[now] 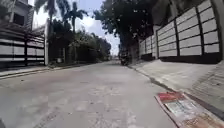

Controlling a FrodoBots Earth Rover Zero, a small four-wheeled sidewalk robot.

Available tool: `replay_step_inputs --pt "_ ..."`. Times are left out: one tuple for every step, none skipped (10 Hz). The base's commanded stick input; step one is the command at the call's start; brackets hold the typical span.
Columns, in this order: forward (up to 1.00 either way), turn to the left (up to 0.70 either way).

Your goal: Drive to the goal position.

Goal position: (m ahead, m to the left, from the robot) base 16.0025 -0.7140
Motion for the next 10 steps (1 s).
replay_step_inputs --pt "1.0 0.0" --pt "1.0 0.0" --pt "1.0 0.0" --pt "1.0 0.0" --pt "1.0 0.0" --pt "1.0 0.0" --pt "1.0 0.0" --pt "1.0 0.0" --pt "1.0 0.0" --pt "1.0 0.0"
